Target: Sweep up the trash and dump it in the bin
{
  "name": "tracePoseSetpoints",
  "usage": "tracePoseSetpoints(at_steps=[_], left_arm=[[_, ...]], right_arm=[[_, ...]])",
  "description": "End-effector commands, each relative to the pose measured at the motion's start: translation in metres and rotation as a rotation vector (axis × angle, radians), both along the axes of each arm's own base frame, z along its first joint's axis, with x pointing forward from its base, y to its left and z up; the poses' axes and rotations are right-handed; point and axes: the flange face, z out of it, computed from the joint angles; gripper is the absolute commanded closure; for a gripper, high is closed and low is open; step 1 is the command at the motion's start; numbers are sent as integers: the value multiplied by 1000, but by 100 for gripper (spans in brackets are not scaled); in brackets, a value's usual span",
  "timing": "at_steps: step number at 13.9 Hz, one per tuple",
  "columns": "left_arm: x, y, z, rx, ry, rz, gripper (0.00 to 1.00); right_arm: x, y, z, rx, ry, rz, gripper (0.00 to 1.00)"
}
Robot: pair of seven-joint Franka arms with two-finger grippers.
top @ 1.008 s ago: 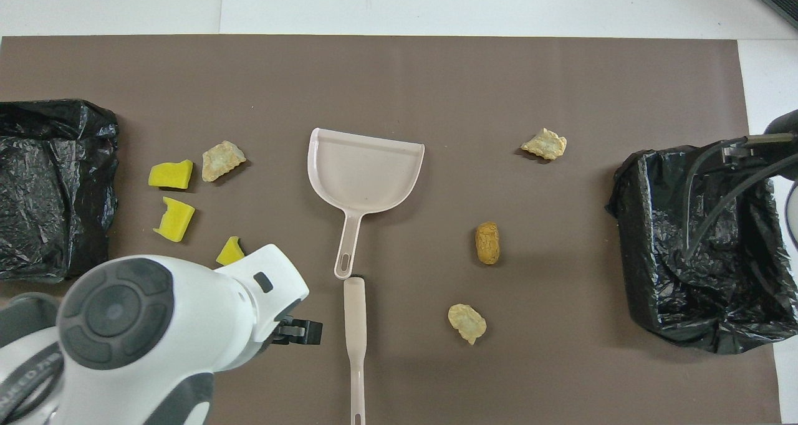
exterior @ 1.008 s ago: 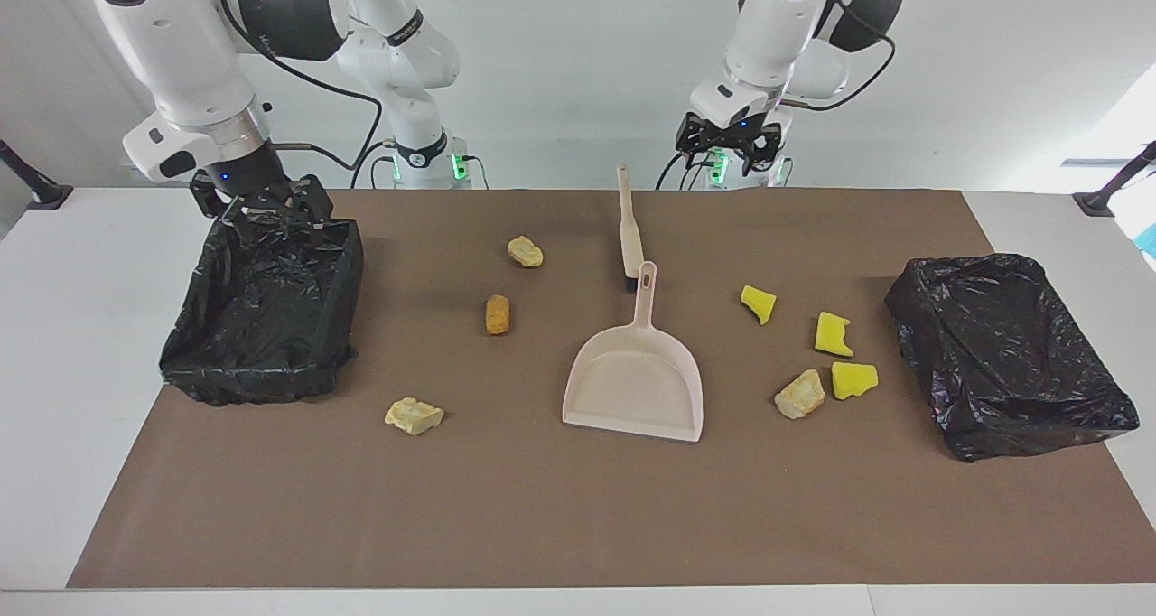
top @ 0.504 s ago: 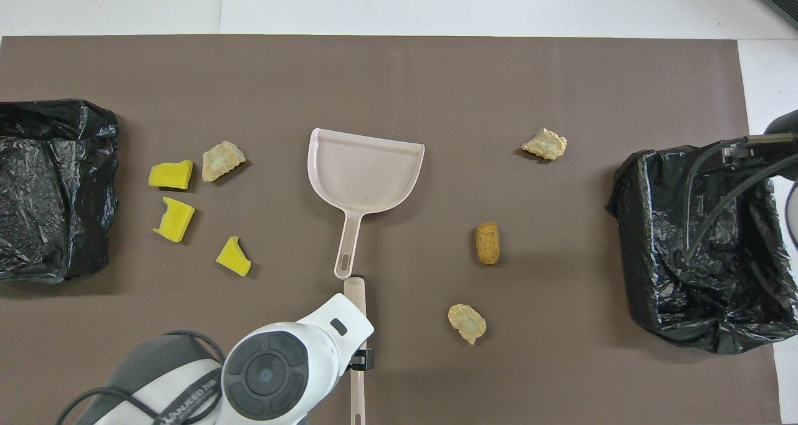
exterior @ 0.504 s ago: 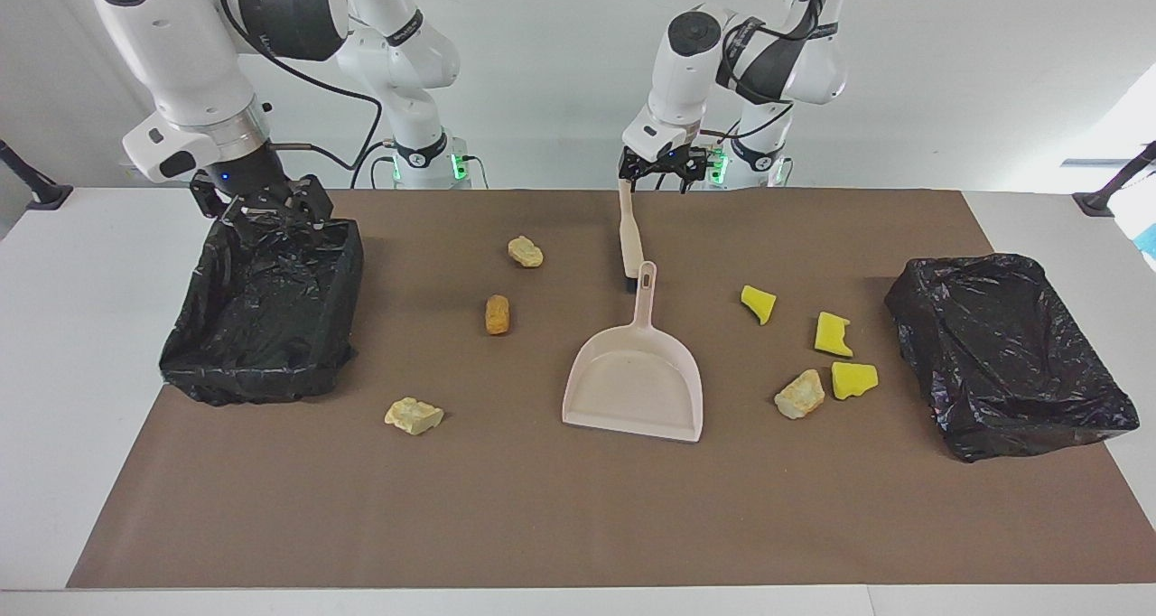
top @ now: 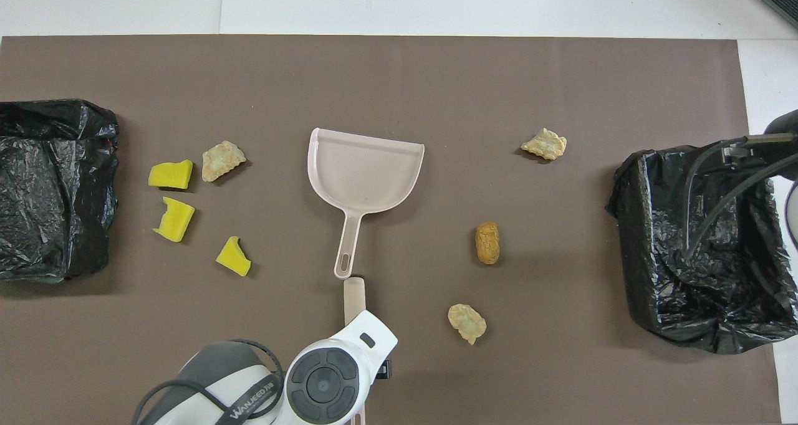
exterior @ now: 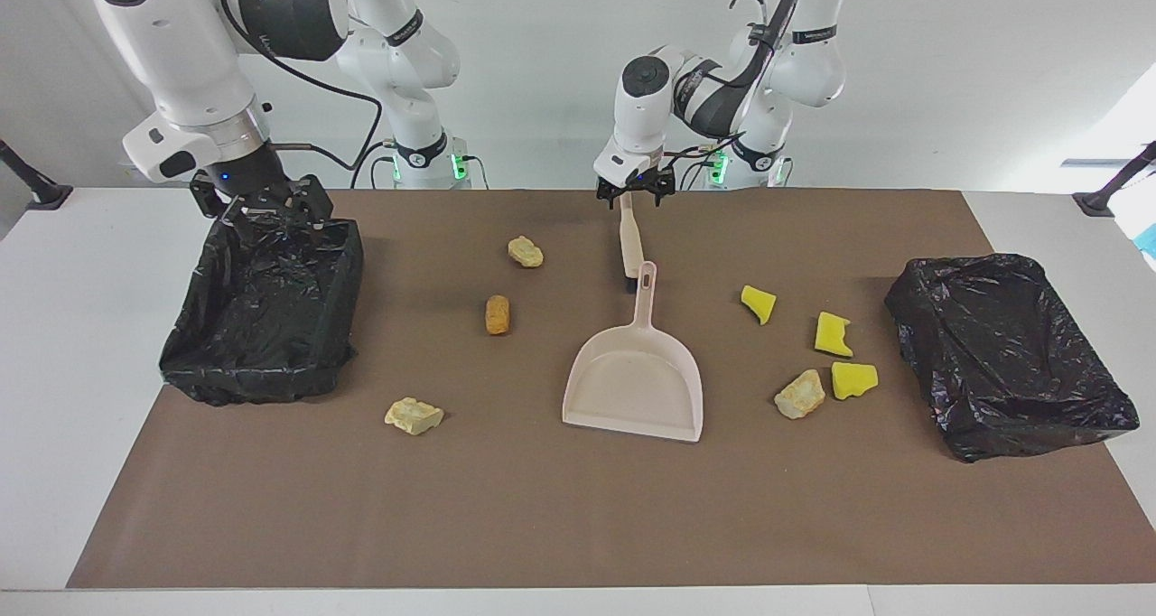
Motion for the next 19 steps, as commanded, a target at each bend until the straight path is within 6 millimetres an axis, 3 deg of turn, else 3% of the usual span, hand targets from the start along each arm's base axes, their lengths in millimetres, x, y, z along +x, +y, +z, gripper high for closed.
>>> tracePoseSetpoints(at_steps=[1, 3, 4, 5, 6, 7, 8, 9, 12, 14, 17, 19], left_arm=[[-16, -3, -6, -29, 9, 10, 0], [-18, -4, -6, -36, 18, 17, 0], [-19, -4, -7, -39, 28, 25, 24], [-20, -3, -10, -36, 33, 20, 37], [-21, -2, -13, -31, 38, 14, 43], [-21, -2, -13, -29, 40, 14, 59], [-21, -1, -13, -25, 44, 13, 92], [-20, -2, -13, -24, 46, 13, 100], [-13, 0, -1, -12, 63, 39, 100], [6, 15, 18, 22, 115, 68, 100], [27, 39, 69, 36, 154, 117, 100], [41, 74, 100, 56, 209, 119, 100]], right_arm=[[-5, -2, 3, 19, -2, 7, 0], [-5, -2, 3, 19, -2, 7, 0], [-5, -1, 3, 20, -2, 7, 0], [-5, -2, 3, 19, -2, 5, 0], [-5, -2, 3, 19, -2, 7, 0], [-5, -2, 3, 19, -2, 7, 0], [-5, -2, 3, 19, -2, 7, 0], [-5, -2, 3, 19, -2, 7, 0], [-5, -2, 3, 19, -2, 7, 0], [-5, -2, 3, 19, -2, 8, 0], [-9, -3, 4, 20, 14, 0, 0], [-21, -3, 0, 91, 36, -14, 0]])
